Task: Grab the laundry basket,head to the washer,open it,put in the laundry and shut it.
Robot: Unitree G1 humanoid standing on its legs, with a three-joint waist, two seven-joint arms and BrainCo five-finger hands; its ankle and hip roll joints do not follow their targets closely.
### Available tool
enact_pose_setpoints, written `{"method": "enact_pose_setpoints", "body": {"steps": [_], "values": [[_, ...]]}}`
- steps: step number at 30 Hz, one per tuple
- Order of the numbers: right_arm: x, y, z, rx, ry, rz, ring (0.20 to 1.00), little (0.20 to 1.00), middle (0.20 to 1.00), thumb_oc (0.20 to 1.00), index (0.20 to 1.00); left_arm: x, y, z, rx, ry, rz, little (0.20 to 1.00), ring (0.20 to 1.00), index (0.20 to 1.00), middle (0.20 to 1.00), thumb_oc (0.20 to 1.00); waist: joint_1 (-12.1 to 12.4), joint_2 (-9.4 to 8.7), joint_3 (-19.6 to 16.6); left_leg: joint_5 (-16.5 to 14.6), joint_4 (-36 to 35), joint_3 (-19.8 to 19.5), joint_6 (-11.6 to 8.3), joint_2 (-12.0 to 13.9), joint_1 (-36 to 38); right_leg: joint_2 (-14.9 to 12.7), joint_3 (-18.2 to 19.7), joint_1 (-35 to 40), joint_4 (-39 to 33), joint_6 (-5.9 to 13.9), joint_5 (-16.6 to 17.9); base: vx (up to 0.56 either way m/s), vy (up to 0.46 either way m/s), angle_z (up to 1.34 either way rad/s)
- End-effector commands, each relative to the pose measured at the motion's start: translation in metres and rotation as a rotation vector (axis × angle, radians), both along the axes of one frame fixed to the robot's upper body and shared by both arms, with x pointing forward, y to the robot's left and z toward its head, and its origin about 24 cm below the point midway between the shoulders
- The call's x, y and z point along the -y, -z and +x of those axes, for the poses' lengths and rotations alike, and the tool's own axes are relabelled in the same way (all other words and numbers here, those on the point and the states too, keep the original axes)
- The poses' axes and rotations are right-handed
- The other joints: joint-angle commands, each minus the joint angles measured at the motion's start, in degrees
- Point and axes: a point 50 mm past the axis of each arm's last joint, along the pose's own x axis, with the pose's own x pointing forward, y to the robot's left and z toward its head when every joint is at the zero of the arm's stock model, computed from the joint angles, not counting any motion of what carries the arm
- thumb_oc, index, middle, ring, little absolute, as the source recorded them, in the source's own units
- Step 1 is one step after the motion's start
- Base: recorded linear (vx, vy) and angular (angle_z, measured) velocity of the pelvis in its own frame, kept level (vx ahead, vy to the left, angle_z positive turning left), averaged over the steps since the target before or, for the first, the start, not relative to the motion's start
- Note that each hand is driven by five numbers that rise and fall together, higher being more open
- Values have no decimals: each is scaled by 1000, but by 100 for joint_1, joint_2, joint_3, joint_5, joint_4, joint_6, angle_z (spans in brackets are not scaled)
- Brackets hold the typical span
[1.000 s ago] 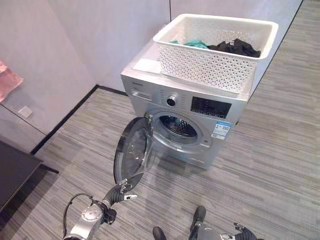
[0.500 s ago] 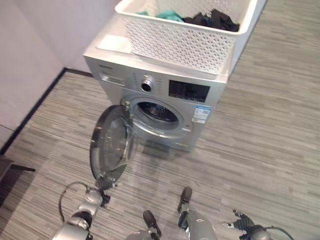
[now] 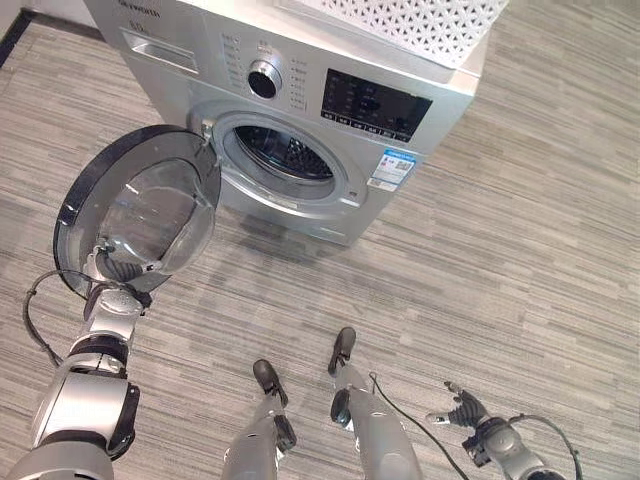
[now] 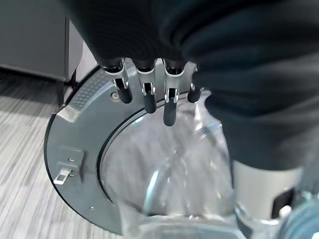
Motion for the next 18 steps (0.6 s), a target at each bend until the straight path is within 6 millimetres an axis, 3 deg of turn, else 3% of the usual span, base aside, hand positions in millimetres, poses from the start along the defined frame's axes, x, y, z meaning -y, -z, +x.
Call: {"method": "enact_pose_setpoints", "body": {"steps": [1,4,5,8,9,10,12,18], "values": [[-8,6,-9,-9,-7,3,1000,1000,1000,1000,1000,-8,10,-14,69,-61,-65,1000,1000,1000,1000,1000,120,45,-301,25,17,-507,-463,-57,-319,-736,69,465,20,1019,185,46,-14,1],[-12,10,-15,-35,-22,13,1000,1000,1000,1000,1000,9,41,-26,44,3,-145,1000,1000,1000,1000,1000,212,96,-423,0,17,-523,-459,-69,-208,-755,39,582,17,999,111,64,-22,1],[-14,14,-20,-56,-3,23,1000,1000,1000,1000,1000,24,70,-40,-2,27,-228,1000,1000,1000,1000,1000,265,151,-528,-9,17,-535,-459,-80,-110,-766,20,703,14,981,60,103,-44,6],[-12,19,-30,-92,38,29,1000,1000,1000,1000,1000,51,114,-68,-89,56,-352,1000,1000,1000,1000,1000,356,237,-711,-16,17,-581,-466,-78,99,-775,-41,955,10,946,-36,102,-58,12],[-10,22,-36,-114,73,33,1000,1000,1000,1000,1000,66,141,-91,-167,62,-427,1000,1000,1000,1000,1000,431,288,-836,-20,17,-601,-466,-61,244,-780,-89,1134,7,924,-120,84,-61,18],[-10,22,-37,-115,73,33,1000,1000,1000,1000,1000,66,141,-92,-168,62,-428,1000,1000,1000,1000,1000,430,294,-838,-22,17,-604,-468,-59,252,-778,-93,1144,7,923,-123,91,-47,24],[-5,25,-45,-148,109,26,1000,1000,1000,1000,1000,79,160,-110,-237,59,-487,1000,1000,1000,1000,1000,451,343,-944,-27,17,-612,-476,-50,410,-781,-129,1296,9,910,-160,64,-34,13],[6,31,-65,-210,260,56,1000,1000,1000,1000,1000,112,209,-174,-491,47,-661,1000,1000,1000,1000,1000,527,467,-1262,-85,17,-592,-478,-19,933,-673,-175,1787,15,808,-403,75,-73,0]]}}
